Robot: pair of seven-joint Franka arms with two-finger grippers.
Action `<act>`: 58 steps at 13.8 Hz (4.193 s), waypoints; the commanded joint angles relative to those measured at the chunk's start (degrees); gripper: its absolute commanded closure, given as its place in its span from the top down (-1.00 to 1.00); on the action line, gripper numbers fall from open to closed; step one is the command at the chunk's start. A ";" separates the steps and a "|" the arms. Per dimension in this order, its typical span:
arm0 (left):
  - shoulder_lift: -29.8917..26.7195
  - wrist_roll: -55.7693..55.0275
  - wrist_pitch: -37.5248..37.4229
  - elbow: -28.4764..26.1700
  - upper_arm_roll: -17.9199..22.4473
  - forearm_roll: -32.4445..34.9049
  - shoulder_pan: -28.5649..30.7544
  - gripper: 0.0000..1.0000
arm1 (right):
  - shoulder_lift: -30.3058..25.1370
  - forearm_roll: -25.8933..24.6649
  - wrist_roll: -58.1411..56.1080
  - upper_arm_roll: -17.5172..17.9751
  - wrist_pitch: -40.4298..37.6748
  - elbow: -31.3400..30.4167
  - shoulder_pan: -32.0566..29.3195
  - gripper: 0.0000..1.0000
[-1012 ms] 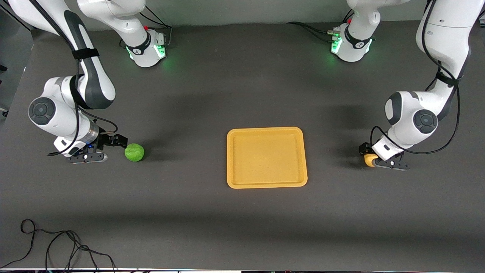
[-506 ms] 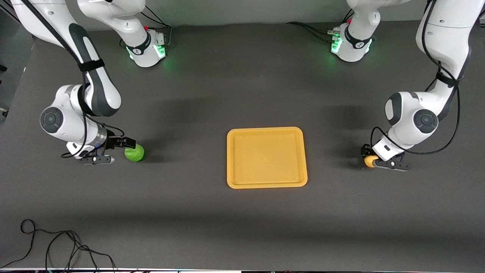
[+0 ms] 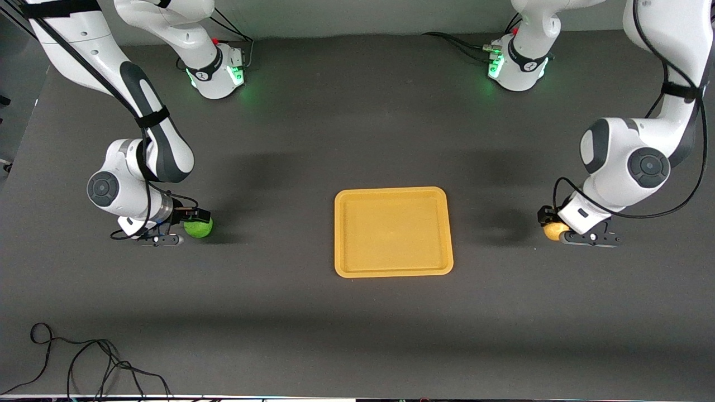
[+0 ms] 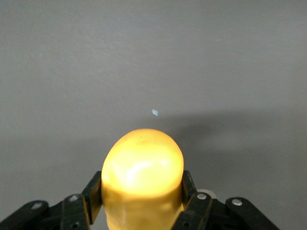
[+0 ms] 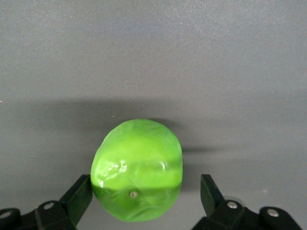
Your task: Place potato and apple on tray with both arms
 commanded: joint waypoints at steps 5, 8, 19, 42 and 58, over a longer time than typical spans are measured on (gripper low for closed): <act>-0.66 -23.82 -13.07 9.87 -14.34 -0.19 -1.18 -0.71 | 2.04 1.61 -0.41 -0.18 3.10 0.46 0.14 0.75; 3.46 -32.09 -12.37 12.76 -16.03 0.86 -5.91 -1.00 | 1.78 1.61 -0.23 -0.09 2.40 1.26 0.14 0.29; 22.81 -53.73 -5.35 20.33 -15.59 18.17 -16.12 -1.00 | -3.50 1.60 1.34 0.44 -25.47 21.11 1.89 -0.21; 13.52 -43.40 -13.31 23.15 -16.12 16.87 -8.75 1.00 | 15.29 3.10 41.67 0.88 -26.52 49.92 28.35 -0.23; -13.30 0.75 -38.37 22.88 -12.78 -3.09 17.01 1.00 | 35.26 2.57 46.44 3.78 -13.07 63.66 38.90 -0.23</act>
